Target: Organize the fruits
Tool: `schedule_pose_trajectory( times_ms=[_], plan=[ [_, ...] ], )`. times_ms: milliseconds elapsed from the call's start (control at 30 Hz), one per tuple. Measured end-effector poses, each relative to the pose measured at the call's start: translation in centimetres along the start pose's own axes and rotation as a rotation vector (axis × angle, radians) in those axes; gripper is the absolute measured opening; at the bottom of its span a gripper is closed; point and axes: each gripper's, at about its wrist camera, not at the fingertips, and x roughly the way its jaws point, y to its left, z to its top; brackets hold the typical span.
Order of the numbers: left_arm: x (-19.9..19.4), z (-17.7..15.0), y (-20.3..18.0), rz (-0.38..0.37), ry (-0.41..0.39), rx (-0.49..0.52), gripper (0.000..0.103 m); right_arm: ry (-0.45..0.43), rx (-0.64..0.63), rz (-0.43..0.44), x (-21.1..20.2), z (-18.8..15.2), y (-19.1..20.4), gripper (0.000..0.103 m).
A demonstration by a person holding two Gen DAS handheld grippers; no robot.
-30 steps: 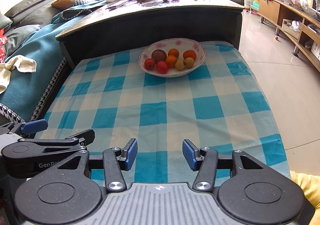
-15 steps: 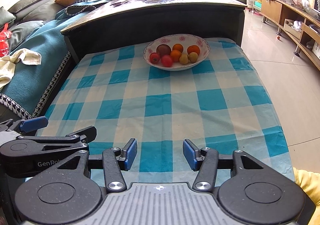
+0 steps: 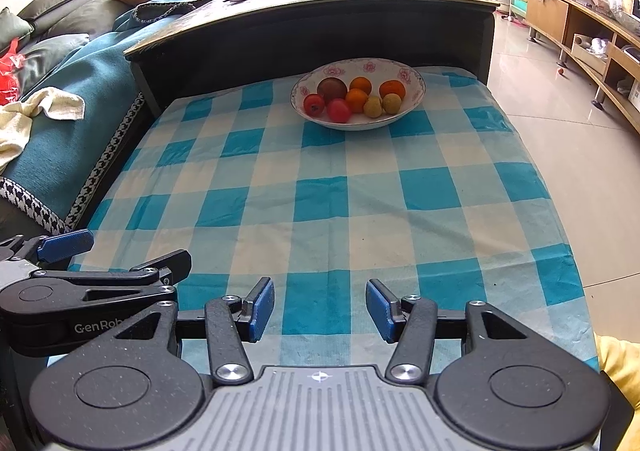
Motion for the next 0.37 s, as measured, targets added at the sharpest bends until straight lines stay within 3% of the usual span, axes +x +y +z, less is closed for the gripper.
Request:
schedule_pose_trajectory(
  times_ms=[367],
  plan=[
    [0.18, -0.11, 0.30, 0.018, -0.007, -0.016, 0.103, 0.003, 0.003, 0.001, 0.26, -0.09, -0.17, 0.047]
  ],
)
